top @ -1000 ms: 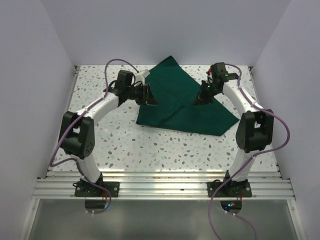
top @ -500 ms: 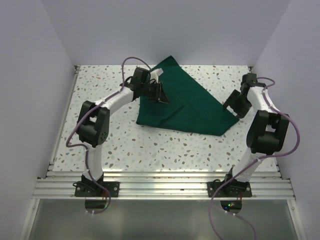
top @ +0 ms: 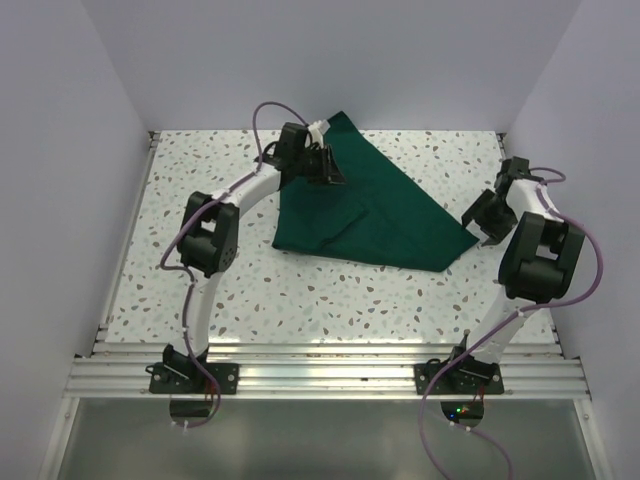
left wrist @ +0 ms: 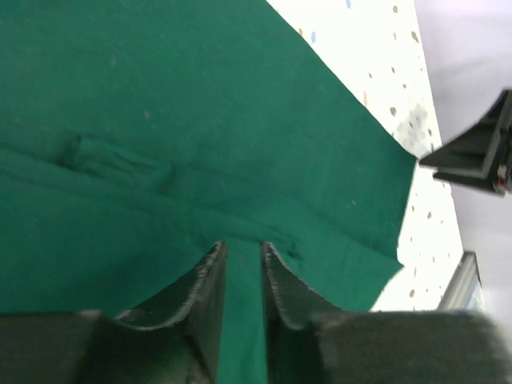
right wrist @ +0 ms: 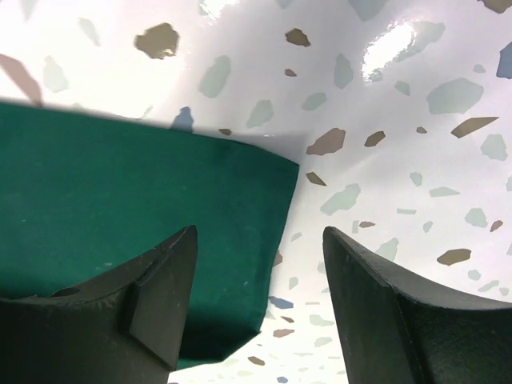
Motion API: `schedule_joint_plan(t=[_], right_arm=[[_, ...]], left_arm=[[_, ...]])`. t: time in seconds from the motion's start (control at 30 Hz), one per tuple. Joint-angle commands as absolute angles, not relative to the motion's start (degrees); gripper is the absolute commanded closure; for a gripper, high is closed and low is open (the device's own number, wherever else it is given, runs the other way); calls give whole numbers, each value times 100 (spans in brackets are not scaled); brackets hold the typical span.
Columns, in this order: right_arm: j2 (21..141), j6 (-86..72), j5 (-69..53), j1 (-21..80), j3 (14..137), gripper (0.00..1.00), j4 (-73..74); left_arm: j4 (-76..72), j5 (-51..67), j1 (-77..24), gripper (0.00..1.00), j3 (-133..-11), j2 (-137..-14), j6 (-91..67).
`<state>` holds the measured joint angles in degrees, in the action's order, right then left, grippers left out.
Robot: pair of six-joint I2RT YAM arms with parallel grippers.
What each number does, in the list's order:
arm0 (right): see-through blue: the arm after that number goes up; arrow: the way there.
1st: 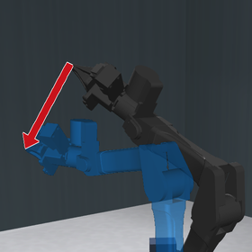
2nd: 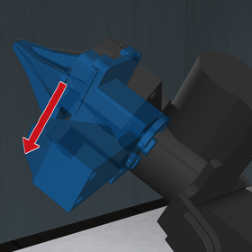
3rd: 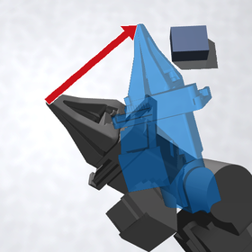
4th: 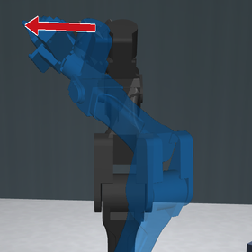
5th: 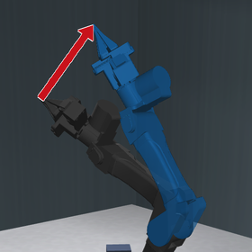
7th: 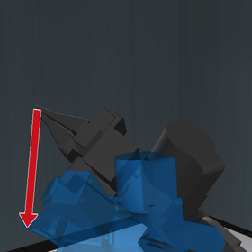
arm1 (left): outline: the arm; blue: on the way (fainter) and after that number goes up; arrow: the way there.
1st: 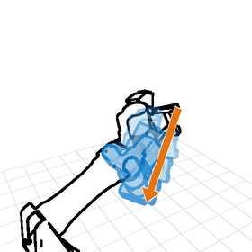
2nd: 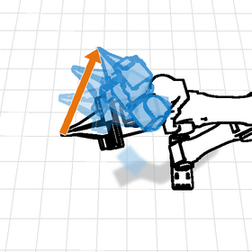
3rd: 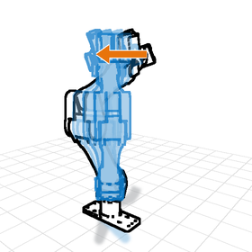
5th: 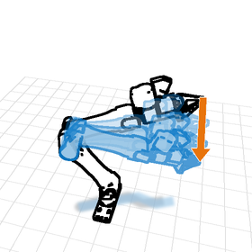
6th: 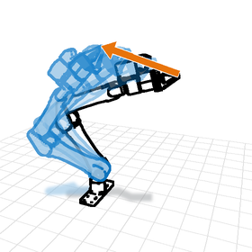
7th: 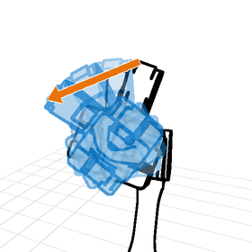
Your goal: Prepare the surgical pack
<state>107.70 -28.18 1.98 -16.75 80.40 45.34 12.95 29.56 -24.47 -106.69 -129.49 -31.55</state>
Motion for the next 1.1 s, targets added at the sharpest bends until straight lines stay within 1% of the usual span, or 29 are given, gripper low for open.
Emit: schedule_joint_plan(t=[0.0,0.07,0.13,0.17,0.2,0.27,0.3,0.37,0.53,0.7,0.83,1.07], right_arm=[[10837,-2698,80,-1722,7945,32,4254],[10898,-2672,44,-1740,7954,33,4236],[10898,-2646,61,-1740,7945,32,4245],[10907,-2611,70,-1740,7928,32,4245],[10899,-2602,114,-1749,7936,32,4280],[10872,-2575,149,-1784,7893,32,4289],[10872,-2566,149,-1793,7875,32,4263],[10863,-2558,158,-1810,7849,32,4245],[10890,-2628,105,-1802,7840,31,4254],[10767,-2611,18,-1802,7752,31,4271],[10644,-2505,35,-1802,7726,30,4368],[10643,-2241,263,-1802,7840,30,4421]], left_arm=[[792,2663,-2470,69,-11153,-13262,-3252],[826,2628,-2470,69,-11563,-13587,-3217],[931,2611,-2470,73,-11872,-13946,-3199],[1036,2497,-2470,75,-12222,-14070,-3243],[1359,2200,-2478,81,-12417,-14184,-3304],[1748,1891,-2479,88,-12882,-14484,-3313],[1784,1681,-2479,91,-12859,-14510,-3261],[1854,1477,-2531,92,-12788,-14493,-3139],[2171,660,-2654,99,-12981,-14669,-2672],[2145,238,-2698,100,-13104,-14853,-2374],[2241,150,-2698,100,-13377,-15169,-2180],[2285,228,-2689,100,-13044,-15179,-2171]])
